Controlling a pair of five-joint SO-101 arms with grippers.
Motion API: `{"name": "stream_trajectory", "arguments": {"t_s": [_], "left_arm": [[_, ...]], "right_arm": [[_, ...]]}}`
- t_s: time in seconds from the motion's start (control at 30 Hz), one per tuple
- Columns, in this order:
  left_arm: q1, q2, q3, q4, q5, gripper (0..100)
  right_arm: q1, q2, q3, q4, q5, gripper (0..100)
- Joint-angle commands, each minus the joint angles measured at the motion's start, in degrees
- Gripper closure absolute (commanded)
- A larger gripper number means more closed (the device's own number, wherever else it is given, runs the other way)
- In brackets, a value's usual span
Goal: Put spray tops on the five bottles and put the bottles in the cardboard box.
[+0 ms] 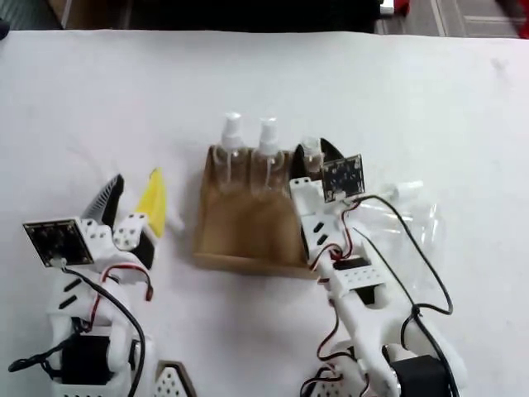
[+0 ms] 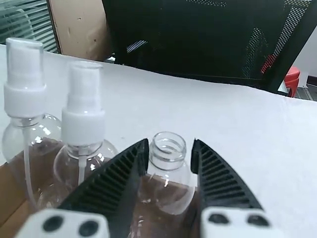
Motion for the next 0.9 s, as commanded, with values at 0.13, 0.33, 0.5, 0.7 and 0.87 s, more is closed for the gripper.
{"name": "stream_trajectory", "arguments": {"t_s": [0.13, 0.33, 0.5, 0.7, 0.87], "left_arm": [[-0.48, -0.66, -0.26, -1.32, 0.7, 81], [-0.57, -0.66, -0.26, -1.49, 0.26, 81], [-0.4, -0.66, -0.26, -1.49, -2.2, 82], [-0.31, -0.66, -0.26, -1.49, -2.2, 82], [-0.31, -0.66, -0.26, -1.58, -2.37, 82]], "right_arm": [[-0.31, -1.89, -0.09, -0.84, 0.7, 87.8], [-1.63, -1.98, -0.09, -0.84, 0.7, 80.0], [-1.63, -2.07, -0.09, -0.84, 0.7, 76.2], [-1.63, -2.59, -0.09, -0.84, 0.7, 76.2], [-1.71, -5.14, 1.23, -0.84, 0.7, 76.2]]}}
